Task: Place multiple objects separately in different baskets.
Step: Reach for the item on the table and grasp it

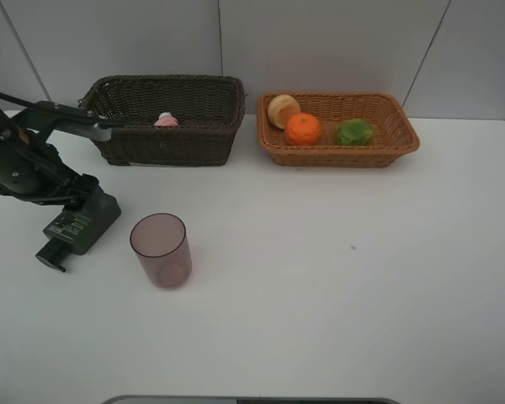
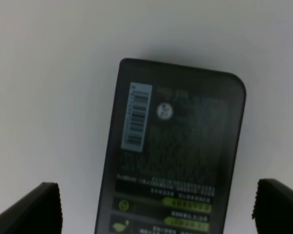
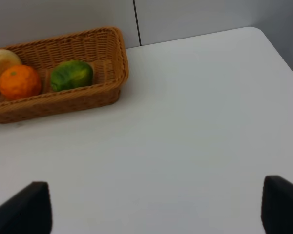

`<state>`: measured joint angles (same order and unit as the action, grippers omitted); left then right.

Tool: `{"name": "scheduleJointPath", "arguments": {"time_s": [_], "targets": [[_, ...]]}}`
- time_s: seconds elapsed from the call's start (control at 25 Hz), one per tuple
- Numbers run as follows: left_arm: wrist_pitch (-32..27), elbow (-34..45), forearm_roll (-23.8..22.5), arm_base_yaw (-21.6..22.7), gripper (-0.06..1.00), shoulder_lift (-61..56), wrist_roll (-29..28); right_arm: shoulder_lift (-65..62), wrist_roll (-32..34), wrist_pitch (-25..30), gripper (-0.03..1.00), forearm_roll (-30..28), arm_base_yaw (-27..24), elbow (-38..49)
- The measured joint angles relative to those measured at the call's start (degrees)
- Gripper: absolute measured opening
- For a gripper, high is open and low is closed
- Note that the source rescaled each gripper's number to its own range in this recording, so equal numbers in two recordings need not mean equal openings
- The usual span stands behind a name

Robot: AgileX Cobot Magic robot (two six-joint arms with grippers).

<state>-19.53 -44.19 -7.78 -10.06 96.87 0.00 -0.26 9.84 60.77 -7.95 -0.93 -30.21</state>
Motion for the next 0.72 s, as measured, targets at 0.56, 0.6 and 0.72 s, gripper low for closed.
{"name": "scheduleJointPath", "arguments": {"time_s": [0.56,0.6,0.72], "targets": [[1.28,-4.58,0.25,0.0,1.0,8.07,0.0,0.0,0.0,0.0,0.87,0.0,0.0,0.0],[1.34,-4.59,0.3,0.0,1.0,8.6,0.0,0.0,0.0,0.0,0.87,0.0,0.0,0.0],[1.65,-4.64,0.59,0.0,1.0,10.01,0.0,0.0,0.0,0.0,0.87,0.0,0.0,0.0]]}}
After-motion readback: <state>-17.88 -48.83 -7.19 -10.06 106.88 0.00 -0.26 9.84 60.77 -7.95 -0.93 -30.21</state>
